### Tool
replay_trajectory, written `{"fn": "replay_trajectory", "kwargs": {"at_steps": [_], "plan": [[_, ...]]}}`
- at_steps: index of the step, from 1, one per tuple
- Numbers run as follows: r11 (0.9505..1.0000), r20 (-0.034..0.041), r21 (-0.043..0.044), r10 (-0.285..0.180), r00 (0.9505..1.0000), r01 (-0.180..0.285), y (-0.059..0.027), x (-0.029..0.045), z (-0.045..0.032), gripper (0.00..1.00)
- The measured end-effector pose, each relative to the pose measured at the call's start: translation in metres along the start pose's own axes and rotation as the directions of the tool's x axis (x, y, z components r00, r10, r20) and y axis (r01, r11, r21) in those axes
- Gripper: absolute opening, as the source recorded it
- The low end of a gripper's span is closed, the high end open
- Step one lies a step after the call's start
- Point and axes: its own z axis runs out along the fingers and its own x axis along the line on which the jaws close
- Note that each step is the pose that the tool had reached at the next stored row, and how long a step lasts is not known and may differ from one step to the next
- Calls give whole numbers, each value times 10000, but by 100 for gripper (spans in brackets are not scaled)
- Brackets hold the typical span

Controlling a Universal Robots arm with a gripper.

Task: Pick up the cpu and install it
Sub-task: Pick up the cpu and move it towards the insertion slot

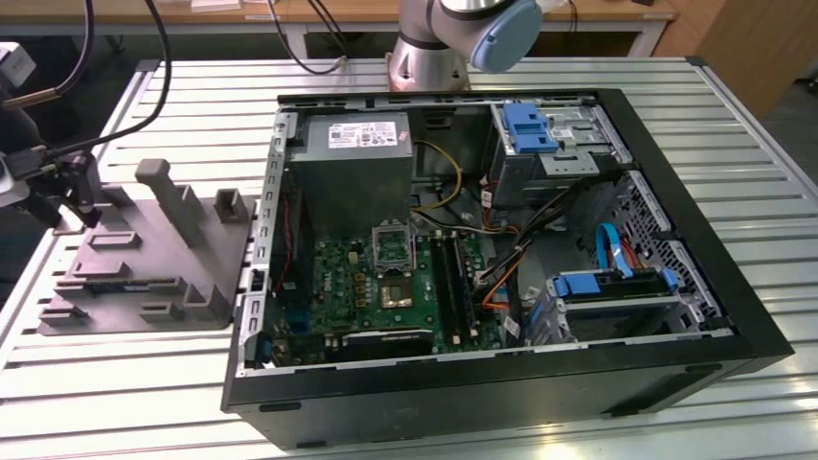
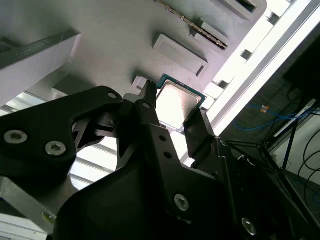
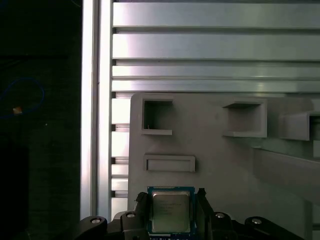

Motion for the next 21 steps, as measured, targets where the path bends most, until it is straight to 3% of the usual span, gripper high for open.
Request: {"fn": "replay_trajectory", "kwargs": {"at_steps": [21], "plan": [[10000, 1, 0, 0, 10000, 0, 2, 0, -59, 47]]}}
